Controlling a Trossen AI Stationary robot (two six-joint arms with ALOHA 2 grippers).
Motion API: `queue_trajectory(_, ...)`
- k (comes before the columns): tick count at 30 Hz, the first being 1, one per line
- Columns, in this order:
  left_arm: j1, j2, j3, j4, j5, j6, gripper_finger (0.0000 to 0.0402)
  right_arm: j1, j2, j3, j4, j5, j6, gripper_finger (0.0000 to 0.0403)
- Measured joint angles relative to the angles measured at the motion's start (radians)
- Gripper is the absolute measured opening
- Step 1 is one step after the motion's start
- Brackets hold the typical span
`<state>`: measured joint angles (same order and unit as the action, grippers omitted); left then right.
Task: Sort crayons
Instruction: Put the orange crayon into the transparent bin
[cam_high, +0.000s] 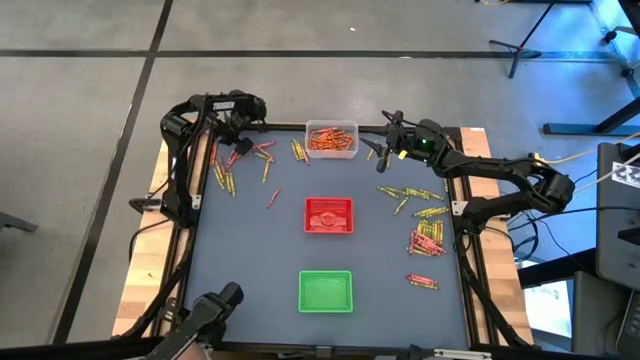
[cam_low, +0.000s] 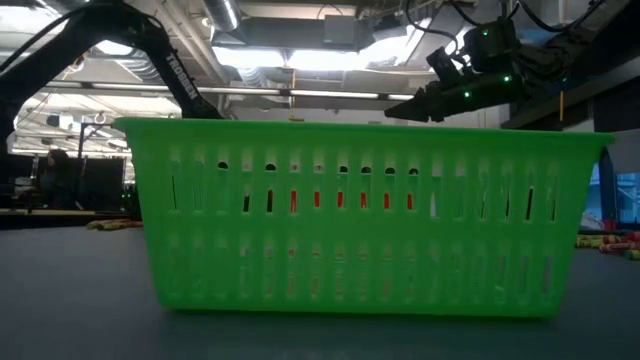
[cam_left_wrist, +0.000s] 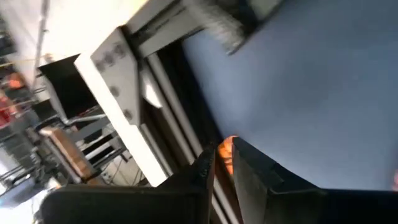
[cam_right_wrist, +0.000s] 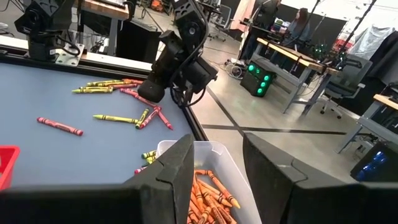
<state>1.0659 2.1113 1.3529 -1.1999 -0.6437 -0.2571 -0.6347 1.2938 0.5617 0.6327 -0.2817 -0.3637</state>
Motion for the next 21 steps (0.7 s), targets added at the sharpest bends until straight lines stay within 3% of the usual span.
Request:
queue_trajectory(10, 0.044, 0.070, 0.090, -0.090, 0.082, 0.051, 0.0007, 0.001, 0.000, 0.000, 0.003, 0.000, 0.019, 0.0137)
queue_trajectory(21, 0.040, 0.155, 0.148, -0.281, 0.074, 0.014, 0.0000, 0.001, 0.000, 0.000, -0.006, 0.000, 0.019, 0.0137)
